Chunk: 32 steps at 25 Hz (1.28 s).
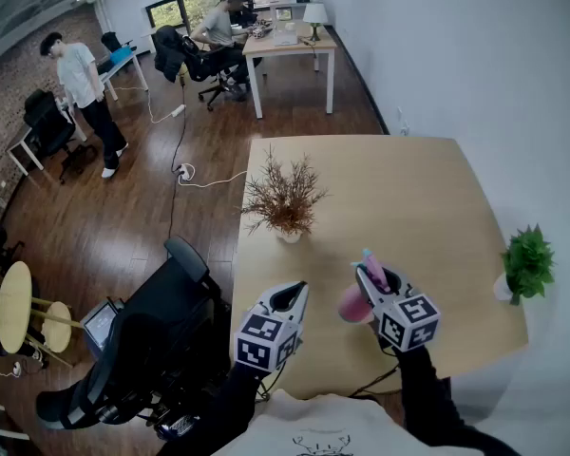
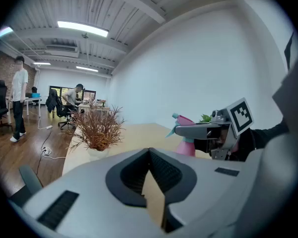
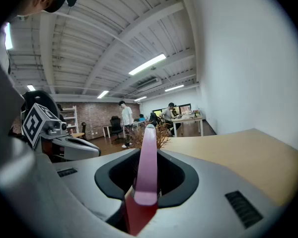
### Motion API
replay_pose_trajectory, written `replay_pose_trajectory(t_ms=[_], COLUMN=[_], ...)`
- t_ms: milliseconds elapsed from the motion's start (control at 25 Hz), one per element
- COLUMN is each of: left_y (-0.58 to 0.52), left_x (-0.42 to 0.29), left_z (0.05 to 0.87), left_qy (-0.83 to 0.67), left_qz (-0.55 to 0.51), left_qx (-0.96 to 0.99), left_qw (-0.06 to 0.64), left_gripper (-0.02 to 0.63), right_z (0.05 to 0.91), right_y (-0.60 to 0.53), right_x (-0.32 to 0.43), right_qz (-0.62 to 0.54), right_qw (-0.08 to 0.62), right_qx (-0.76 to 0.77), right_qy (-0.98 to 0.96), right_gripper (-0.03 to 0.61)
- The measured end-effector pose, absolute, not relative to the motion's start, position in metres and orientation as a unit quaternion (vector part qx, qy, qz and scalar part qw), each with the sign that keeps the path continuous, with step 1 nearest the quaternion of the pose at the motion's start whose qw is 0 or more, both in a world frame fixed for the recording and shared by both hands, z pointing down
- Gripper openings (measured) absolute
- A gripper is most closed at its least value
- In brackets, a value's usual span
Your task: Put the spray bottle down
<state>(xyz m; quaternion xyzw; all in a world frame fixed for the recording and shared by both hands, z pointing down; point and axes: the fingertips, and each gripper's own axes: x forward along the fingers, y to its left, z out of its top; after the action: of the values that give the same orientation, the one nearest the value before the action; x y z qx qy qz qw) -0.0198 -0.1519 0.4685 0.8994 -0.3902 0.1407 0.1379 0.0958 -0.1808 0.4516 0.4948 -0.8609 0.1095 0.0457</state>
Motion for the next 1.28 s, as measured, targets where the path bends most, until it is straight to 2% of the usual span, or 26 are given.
replay_pose_trajectory(t_ms=[760, 1280], left_y=[-0.156, -0.162], left_x=[-0.031, -0.039], left_z=[0.495, 0.505], left_qy=[-0.393, -0.401], left_qz=[0.158, 0.156], left_qx=[0.893, 0.886], left_qw=[0.156, 0.173], left_gripper=[-0.002, -0.002], right_z=[0.515, 0.520], right_y=[-0.303, -0.361], right_x=[0.091, 0.064], right_qz=[0.059, 0.021], right_qw=[0.119, 0.124], right_qx=[0.539, 0.552], right_qy=[-0.832, -0.824], right_gripper=[0.077, 0.077])
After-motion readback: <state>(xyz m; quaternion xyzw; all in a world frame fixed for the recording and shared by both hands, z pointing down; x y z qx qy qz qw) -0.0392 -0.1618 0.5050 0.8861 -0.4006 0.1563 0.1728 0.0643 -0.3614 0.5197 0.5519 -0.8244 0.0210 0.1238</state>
